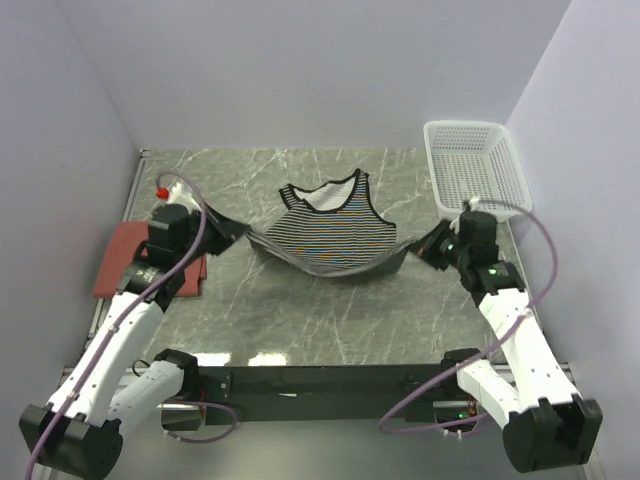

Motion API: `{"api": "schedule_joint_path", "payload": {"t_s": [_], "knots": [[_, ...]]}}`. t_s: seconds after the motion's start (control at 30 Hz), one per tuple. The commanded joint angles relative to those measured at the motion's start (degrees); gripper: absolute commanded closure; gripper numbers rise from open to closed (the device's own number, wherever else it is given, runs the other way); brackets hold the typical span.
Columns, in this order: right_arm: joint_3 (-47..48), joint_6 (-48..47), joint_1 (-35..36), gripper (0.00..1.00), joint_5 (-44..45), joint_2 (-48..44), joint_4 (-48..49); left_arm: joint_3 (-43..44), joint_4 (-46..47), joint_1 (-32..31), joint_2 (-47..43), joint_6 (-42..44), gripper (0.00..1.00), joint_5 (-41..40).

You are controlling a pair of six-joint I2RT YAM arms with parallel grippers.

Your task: Fold and stack the tank tops

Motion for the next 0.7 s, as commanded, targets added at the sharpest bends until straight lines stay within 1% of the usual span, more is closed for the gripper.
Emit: {"api": "schedule_joint_path", "payload": {"t_s": [0.0, 0.03, 0.07, 0.13, 0.17, 0.23, 0.37, 0.47, 0.5, 0.57, 0.6, 0.63, 0.67], "knots": [[11.94, 0.17, 0.13, 1.00, 2.07, -4.89, 5.08, 11.20, 0.71, -0.49, -2.99, 1.11, 0.99, -3.33], [13.79, -0.18, 0.13, 1.00, 2.51, -7.25, 5.16, 14.26, 0.18, -0.58, -4.48, 1.72, 0.99, -3.34], [17.55, -0.80, 0.22, 1.00, 2.60, -8.23, 5.07, 15.77, -0.78, -0.67, -5.02, 1.99, 0.99, -3.25], [21.61, -1.42, 0.30, 1.00, 2.61, -8.86, 3.41, 19.37, -2.02, -0.67, -5.72, 2.34, 1.00, -3.43], [25.54, -1.94, 0.30, 1.00, 2.08, -8.33, 2.79, 20.35, -2.89, -0.67, -5.72, 2.26, 0.99, -3.43], [30.56, -2.73, 0.30, 1.00, 0.94, -6.76, 1.12, 23.24, -3.43, -0.67, -5.20, 2.43, 0.99, -2.73], [34.89, -3.52, 0.39, 1.00, 1.38, -3.68, 3.92, 27.90, -2.03, -0.67, -1.69, 3.31, 0.99, -4.56], [38.58, -4.05, 0.30, 1.00, 1.11, 1.50, 7.61, 31.77, 1.74, -0.58, 3.40, 4.37, 0.99, -7.72], [39.55, -4.32, 0.30, 1.00, 1.02, 4.73, 10.23, 32.74, 3.23, -0.58, 4.90, 4.54, 0.99, -8.69], [42.53, -4.84, 0.13, 1.00, 0.85, 8.44, 13.41, 36.08, 9.12, -0.49, 10.25, 6.21, 1.00, -10.45], [43.85, -5.28, 0.22, 1.00, 1.37, 12.20, 16.29, 38.35, 11.40, -0.49, 14.54, 7.00, 0.99, -10.46], [46.82, -5.37, 0.30, 1.00, 2.16, 14.50, 17.63, 39.77, 16.47, -0.32, 16.93, 7.53, 0.99, -10.46], [48.77, -5.29, 0.22, 1.00, 1.82, 16.87, 19.12, 41.52, 18.44, 0.29, 19.65, 7.88, 0.99, -10.46]]}}
